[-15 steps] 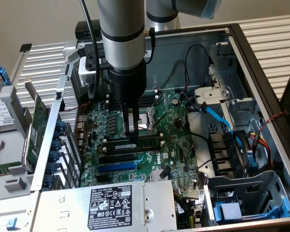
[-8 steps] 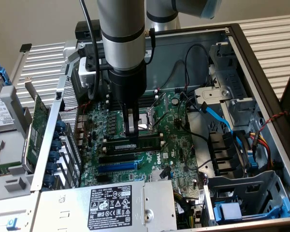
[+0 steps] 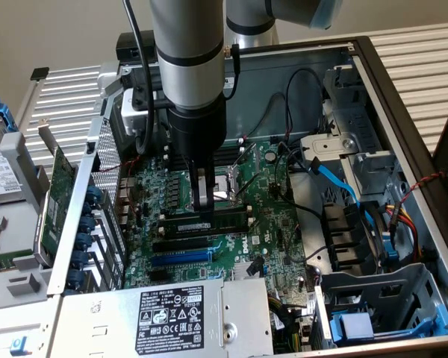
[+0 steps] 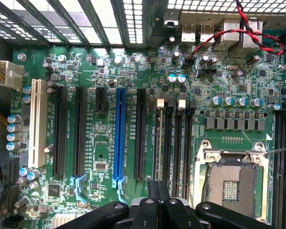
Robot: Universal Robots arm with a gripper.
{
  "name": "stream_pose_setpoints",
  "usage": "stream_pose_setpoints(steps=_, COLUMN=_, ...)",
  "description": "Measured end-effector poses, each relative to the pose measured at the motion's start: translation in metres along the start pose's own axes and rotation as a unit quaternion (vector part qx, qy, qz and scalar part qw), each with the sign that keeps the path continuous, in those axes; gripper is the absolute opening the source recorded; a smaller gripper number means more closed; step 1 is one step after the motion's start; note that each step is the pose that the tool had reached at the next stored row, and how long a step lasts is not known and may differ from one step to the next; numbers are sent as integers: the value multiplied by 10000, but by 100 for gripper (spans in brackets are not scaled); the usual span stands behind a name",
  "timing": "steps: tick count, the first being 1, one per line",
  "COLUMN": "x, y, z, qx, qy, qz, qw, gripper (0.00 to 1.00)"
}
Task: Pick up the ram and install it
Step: 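Press down the ram until it locks into place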
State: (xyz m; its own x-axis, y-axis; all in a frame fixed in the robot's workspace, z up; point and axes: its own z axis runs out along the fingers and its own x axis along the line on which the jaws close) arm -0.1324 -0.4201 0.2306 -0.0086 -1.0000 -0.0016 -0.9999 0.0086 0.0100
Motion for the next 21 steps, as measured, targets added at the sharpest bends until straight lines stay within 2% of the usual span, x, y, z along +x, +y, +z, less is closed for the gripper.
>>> stream_pose_setpoints(steps=16, x=2, y=0, z=39, qx=-2, qy=1, qz=0, qw=10000, gripper=11)
stream_pose_setpoints(steps=21, x=1, y=-2, z=36, qx=-23, qy=-4, qz=-1, qw=10000, gripper=11)
